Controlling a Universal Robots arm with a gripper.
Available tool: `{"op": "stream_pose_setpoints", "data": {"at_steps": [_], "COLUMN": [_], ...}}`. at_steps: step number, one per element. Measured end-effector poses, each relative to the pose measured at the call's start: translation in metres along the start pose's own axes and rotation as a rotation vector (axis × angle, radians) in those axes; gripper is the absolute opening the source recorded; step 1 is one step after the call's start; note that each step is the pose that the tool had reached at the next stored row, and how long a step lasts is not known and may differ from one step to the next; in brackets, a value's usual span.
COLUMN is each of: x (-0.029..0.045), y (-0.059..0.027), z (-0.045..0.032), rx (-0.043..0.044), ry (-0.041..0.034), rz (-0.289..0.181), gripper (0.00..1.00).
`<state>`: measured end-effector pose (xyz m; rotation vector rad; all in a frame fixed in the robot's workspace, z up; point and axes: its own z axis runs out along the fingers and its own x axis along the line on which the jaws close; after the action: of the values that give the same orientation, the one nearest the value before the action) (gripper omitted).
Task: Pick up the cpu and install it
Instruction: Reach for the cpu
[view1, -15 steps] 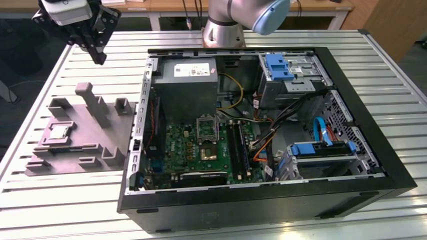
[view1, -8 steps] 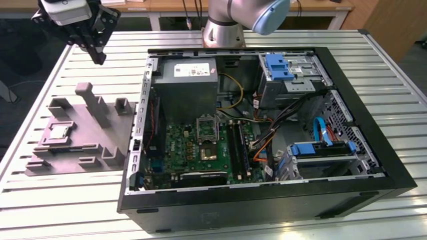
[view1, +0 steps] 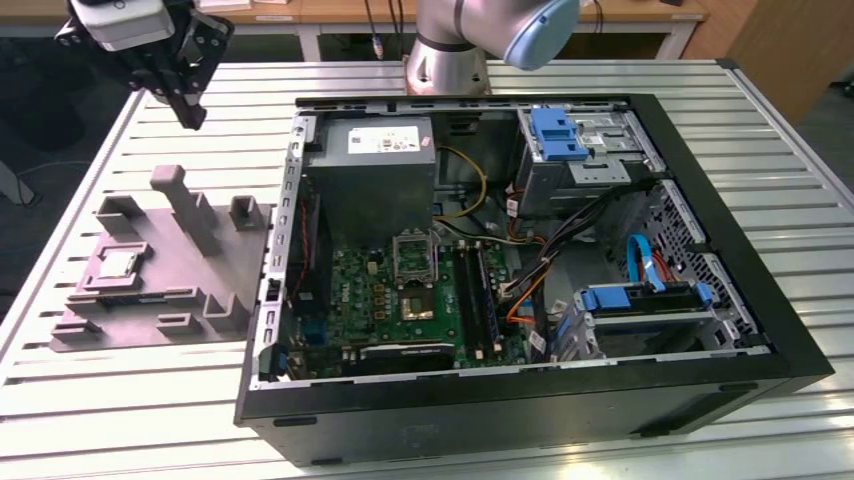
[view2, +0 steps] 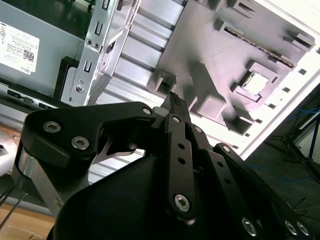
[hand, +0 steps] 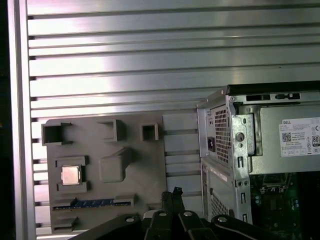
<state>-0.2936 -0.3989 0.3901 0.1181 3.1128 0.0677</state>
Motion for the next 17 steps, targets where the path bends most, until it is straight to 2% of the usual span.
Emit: {"op": "stream_pose_setpoints", "data": {"at_steps": [17], "x": [0.0074], "y": [-0.0006], "z": [-0.0002], "rx": [0.0000], "ry": [0.0000], "rz": [0.000], "gripper": [0.11]}}
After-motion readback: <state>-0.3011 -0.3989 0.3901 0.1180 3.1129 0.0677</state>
